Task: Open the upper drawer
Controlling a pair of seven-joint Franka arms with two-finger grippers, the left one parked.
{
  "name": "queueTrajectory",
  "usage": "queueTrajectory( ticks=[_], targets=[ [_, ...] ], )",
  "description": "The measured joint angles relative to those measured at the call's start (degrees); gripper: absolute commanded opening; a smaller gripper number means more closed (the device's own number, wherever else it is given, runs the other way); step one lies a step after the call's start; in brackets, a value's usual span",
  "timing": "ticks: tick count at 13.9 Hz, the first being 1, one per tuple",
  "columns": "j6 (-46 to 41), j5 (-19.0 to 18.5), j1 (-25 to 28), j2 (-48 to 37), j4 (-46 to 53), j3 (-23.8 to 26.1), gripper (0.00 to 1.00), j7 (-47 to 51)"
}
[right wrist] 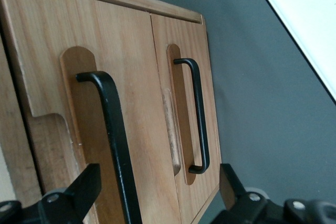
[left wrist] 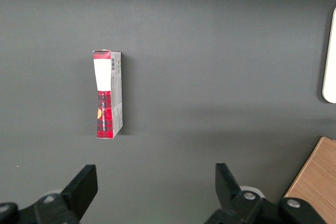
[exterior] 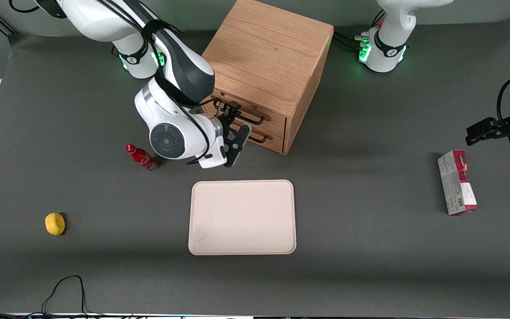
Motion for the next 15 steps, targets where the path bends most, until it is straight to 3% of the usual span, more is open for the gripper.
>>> queueTrajectory(
  ticks=[15],
  targets=[
    [0.5, -0.3, 0.5, 1.8, -0.1, 0.1, 1.00, 0.0]
  ],
)
